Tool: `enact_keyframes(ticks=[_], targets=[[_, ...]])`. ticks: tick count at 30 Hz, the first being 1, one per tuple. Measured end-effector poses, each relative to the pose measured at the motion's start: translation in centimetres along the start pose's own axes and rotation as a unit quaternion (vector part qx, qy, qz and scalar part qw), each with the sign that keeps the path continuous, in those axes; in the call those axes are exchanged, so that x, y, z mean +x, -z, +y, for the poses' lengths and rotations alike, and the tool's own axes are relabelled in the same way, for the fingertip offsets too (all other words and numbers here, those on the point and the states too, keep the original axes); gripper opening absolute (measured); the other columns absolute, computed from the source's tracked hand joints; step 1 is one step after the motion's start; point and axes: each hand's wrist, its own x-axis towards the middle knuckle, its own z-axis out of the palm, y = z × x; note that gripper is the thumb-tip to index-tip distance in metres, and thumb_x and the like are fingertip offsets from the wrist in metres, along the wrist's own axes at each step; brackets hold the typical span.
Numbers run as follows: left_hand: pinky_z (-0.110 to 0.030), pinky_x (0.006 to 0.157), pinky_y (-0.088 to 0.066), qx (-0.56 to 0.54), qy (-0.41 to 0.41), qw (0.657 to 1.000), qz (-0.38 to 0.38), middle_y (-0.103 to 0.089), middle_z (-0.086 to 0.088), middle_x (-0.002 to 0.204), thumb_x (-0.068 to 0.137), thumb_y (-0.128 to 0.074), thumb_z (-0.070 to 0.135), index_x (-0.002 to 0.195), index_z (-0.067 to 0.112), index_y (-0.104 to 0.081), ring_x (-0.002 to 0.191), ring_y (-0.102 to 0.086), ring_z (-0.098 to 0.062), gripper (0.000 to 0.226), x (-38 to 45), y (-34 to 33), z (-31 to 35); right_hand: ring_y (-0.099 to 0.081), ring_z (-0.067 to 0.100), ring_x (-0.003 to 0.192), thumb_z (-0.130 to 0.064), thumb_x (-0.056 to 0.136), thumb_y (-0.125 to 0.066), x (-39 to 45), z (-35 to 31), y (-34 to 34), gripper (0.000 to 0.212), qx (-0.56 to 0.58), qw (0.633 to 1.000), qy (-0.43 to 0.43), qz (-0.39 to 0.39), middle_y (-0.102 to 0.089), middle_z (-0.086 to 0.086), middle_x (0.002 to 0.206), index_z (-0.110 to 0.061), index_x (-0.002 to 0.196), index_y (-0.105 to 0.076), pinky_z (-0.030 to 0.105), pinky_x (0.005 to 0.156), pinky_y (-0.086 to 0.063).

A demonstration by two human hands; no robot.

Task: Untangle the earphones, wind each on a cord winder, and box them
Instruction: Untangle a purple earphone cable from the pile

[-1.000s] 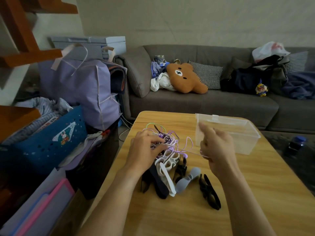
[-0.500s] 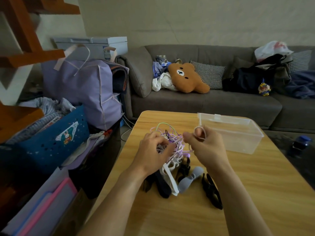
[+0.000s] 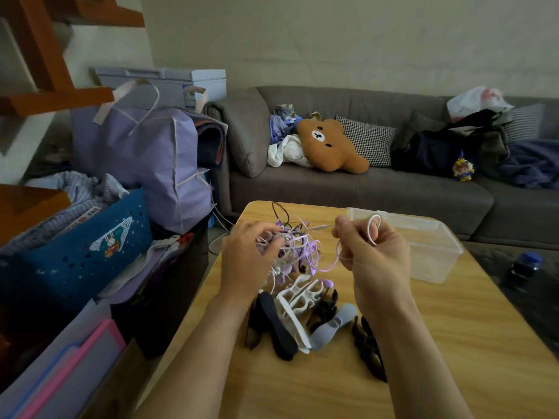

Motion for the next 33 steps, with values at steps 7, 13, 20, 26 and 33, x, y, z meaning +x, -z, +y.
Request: enact_keyframes(ticks=[7, 13, 20, 26, 33], targets=[[-0.018, 0.078, -0.051, -0.060, 0.030, 0.996, 0.055, -0.070, 0.012, 0.094, 0.086, -0.076, 0.019, 0.098, 0.022, -0.076, 0.086, -0.064, -0.001, 0.013, 0.9, 0.4, 0.1, -0.037, 0.003, 0.041, -0.014, 0.094, -0.067, 0.1, -1.0, 0.4, 0.019, -0.049, 0.997, -0.033, -0.039, -0.045, -0.011, 0.056, -0.021, 0.089, -0.050, 0.018, 0.042, -0.031], [-0.028, 0.100, -0.045, -0.013, 0.098, 0.977, -0.189, -0.067, 0.013, 0.116, 0.087, -0.069, 0.008, 0.103, 0.030, -0.072, 0.114, -0.057, -0.004, 0.028, 0.9, 0.6, -1.1, -0.046, 0.002, 0.047, -0.038, 0.088, -0.074, 1.6, 2.1, 3.5, 0.022, -0.533, 0.821, -0.055, -0.197, -0.058, -0.006, 0.057, -0.017, 0.082, -0.076, 0.019, 0.048, -0.036], [-0.010, 0.063, -0.033, 0.082, 0.084, 0.993, -0.022, -0.048, 0.000, 0.110, 0.088, -0.071, 0.031, 0.118, 0.028, -0.061, 0.086, -0.047, -0.009, 0.032, 1.2, 1.0, 1.0, -0.058, -0.007, 0.064, -0.033, 0.101, -0.056, 1.9, 2.2, 3.0, 0.022, -0.423, 0.898, 0.012, -0.120, -0.066, -0.014, 0.077, -0.019, 0.101, -0.073, 0.010, 0.053, -0.039], [-0.006, 0.081, -0.045, -0.035, -0.027, 0.995, -0.095, -0.065, 0.019, 0.100, 0.090, -0.071, 0.020, 0.114, 0.027, -0.069, 0.097, -0.059, 0.009, 0.025, 0.9, 1.0, 3.1, -0.052, 0.002, 0.050, -0.030, 0.103, -0.051, 1.2, 2.7, 2.2, 0.023, -0.419, 0.897, 0.058, -0.130, -0.061, -0.005, 0.062, -0.021, 0.106, -0.072, 0.014, 0.045, -0.035], [-0.009, 0.070, -0.049, -0.024, 0.024, 0.978, -0.206, -0.073, 0.012, 0.090, 0.092, -0.069, 0.022, 0.102, 0.023, -0.075, 0.082, -0.066, 0.005, 0.012, 0.0, -0.1, 3.4, -0.050, 0.002, 0.044, -0.022, 0.103, -0.052, 0.6, 2.4, 0.9, 0.026, -0.358, 0.922, 0.071, -0.132, -0.059, -0.008, 0.058, -0.024, 0.081, -0.067, 0.013, 0.043, -0.035]])
